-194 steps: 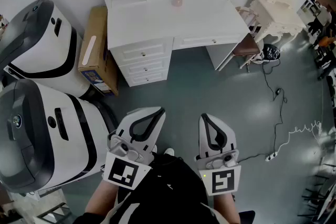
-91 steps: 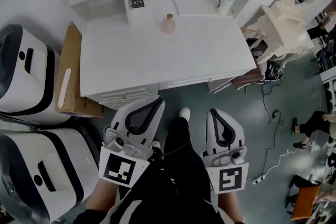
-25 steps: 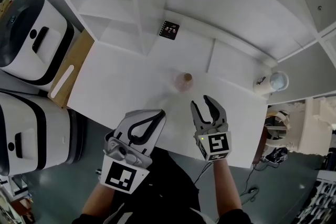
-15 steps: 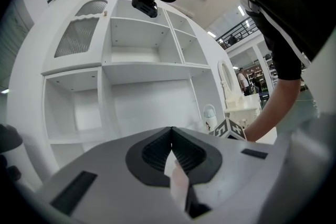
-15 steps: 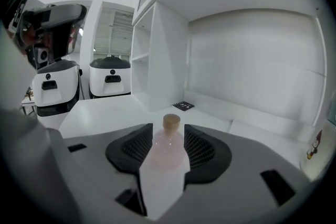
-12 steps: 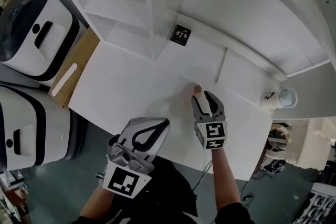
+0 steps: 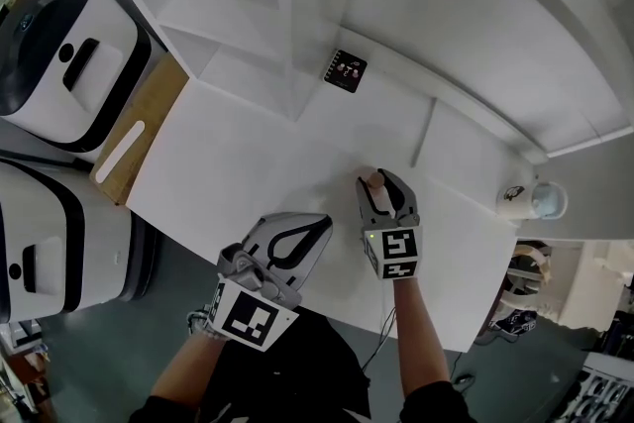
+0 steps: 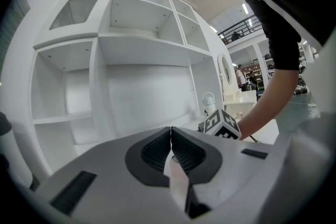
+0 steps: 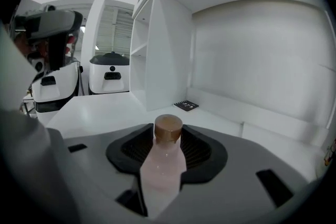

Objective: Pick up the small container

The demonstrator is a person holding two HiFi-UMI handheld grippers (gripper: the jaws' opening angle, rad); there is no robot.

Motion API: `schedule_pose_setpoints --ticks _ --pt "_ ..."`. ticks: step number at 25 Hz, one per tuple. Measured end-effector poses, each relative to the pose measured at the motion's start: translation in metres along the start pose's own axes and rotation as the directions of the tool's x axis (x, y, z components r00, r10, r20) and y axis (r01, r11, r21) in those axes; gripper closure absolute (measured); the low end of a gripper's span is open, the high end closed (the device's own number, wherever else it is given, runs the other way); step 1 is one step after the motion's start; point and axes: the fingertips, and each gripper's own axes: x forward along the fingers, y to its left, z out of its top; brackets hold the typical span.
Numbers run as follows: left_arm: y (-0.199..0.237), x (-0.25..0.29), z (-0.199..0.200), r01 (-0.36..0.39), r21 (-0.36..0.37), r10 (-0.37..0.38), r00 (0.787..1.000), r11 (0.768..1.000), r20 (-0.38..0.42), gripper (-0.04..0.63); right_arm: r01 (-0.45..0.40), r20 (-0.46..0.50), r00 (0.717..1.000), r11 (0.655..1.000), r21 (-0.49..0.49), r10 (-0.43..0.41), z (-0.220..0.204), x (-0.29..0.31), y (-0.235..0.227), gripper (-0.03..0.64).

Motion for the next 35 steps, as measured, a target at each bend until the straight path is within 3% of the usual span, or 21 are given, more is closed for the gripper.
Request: schedule_pose_setpoints --ticks 3,7,10,13,20,32,35 --pt "-0.005 0.022 -0.023 0.050 0.008 -0.050 0.998 0.999 -0.044 0.542 -0.027 0.005 1.000 1.000 0.007 0.027 -0.001 -0.001 -0.002 0.460" --pt "-0.011 0.051 -0.066 0.127 0.054 -0.118 0.982 0.990 -0.146 0.407 -0.057 0.017 0.998 0.998 0.018 0.057 0.001 0.001 0.000 0.468" --pt "-0.018 0.076 -0.101 0.190 0.115 -0.158 0.957 0.975 -0.242 0.291 -0.077 0.015 0.997 0.997 0.014 0.077 0.000 0.000 -0.001 0.468" --pt "-0.023 0.100 -0.127 0.256 0.138 -0.201 0.926 0.957 -0.321 0.238 -0.087 0.018 0.996 0.996 0.008 0.086 0.001 0.001 -0.002 0.468" --pt "-0.033 0.139 -0.158 0.328 0.118 -0.258 0.881 0.937 -0.397 0.201 -0.103 0.011 0.995 0.995 0.006 0.103 0.000 0.002 -0.001 0.469" --pt "-0.046 0.169 -0.180 0.356 0.048 -0.299 0.845 0.933 -0.443 0.179 -0.101 0.016 0.995 0.995 0.013 0.101 -0.001 0.002 -0.002 0.469" --pt "-0.045 0.169 -0.179 0.365 0.059 -0.304 0.844 0.929 -0.441 0.208 -0.101 0.027 0.995 0.995 0.020 0.100 -0.001 0.001 -0.001 0.471"
